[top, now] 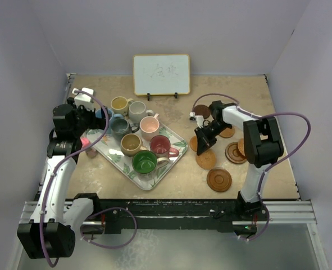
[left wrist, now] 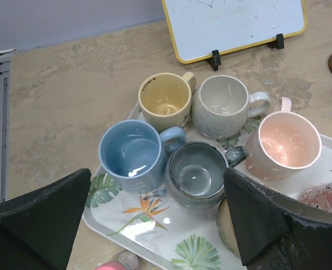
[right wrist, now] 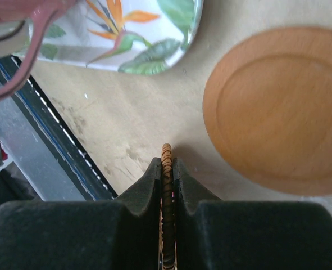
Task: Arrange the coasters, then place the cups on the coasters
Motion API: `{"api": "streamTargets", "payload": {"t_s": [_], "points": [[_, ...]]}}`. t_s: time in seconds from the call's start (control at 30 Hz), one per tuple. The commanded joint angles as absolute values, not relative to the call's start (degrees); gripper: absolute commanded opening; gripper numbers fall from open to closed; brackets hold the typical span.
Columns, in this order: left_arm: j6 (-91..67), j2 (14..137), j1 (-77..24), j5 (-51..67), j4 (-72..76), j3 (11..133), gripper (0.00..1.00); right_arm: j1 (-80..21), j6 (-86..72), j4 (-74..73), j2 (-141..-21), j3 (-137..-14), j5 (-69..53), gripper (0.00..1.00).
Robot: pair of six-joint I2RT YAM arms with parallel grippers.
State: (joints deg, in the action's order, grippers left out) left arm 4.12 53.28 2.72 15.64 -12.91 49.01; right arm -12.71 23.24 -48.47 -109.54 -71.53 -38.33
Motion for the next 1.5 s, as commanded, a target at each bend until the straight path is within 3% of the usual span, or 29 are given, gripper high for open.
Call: {"api": "streamTargets", "payload": {"t_s": [0.0, 0.6, 0.9, 1.47], "points": [[4.5, 53.4, 3.4, 15.9, -10.5, 49.6, 0.98, -13.2, 22.6, -43.8, -112.1, -75.8, -39.2, 0.00], [4.8, 54.3, 3.7, 16.0, -9.8, 50.1, 0.98, -6.3, 23.0, -49.2, -117.3, -91.4, -34.3, 0.00], [4.7, 54.2, 3.7, 16.0, -9.8, 50.1, 0.98, -5.5, 24.8, -53.7, -117.0, -94.1, -39.5, 0.00], [4.5, 54.8, 3.7, 16.7, -9.4, 50.2, 0.99, -9.1, 26.8, -49.9, -113.3, -83.0, -44.8, 0.00]]}}
